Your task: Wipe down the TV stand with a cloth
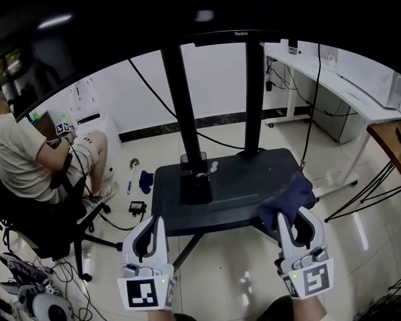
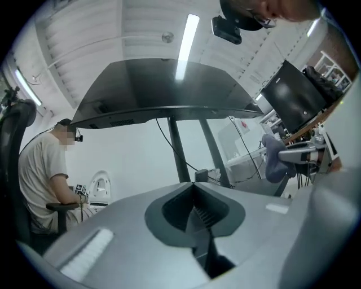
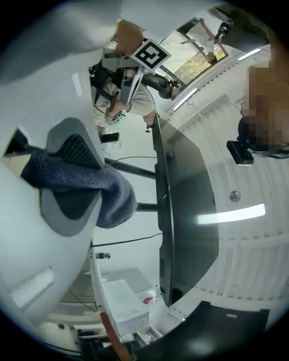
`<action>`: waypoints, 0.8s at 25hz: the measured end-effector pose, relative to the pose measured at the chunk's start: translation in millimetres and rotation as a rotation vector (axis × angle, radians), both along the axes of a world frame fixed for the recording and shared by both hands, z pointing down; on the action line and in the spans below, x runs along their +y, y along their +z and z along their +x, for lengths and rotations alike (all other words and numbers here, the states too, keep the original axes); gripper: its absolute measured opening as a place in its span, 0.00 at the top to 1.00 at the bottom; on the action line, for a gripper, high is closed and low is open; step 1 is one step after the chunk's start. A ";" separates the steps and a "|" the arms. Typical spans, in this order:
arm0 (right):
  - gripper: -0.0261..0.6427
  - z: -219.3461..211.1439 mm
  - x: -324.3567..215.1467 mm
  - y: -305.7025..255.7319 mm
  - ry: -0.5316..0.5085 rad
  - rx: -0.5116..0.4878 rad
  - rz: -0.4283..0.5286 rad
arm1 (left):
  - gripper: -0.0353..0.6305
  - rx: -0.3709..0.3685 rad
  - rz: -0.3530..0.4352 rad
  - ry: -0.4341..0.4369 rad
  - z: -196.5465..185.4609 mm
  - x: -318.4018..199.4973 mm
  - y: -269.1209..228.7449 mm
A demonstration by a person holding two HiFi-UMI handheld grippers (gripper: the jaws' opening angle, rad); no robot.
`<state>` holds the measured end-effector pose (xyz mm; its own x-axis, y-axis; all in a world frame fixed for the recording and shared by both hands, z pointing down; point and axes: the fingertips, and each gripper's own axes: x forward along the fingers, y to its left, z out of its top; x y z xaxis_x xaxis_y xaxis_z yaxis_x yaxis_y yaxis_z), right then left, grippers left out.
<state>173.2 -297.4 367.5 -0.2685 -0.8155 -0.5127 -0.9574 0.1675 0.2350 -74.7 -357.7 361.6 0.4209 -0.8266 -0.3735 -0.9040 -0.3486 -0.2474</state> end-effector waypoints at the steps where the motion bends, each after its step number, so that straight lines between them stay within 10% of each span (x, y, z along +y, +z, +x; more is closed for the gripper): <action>1: 0.82 -5.4 1.2 4.6 -0.008 0.007 0.007 | 0.77 0.021 0.026 0.005 -0.6 0.9 4.4; 9: 0.82 -61.8 -40.1 -98.5 -0.211 -0.017 0.016 | 0.77 0.019 -0.039 0.042 4.1 -3.5 -3.6; 20: 0.81 -144.2 -197.1 -171.9 -0.237 0.022 -0.281 | 0.77 -0.037 -0.003 -0.025 -42.0 0.2 -44.8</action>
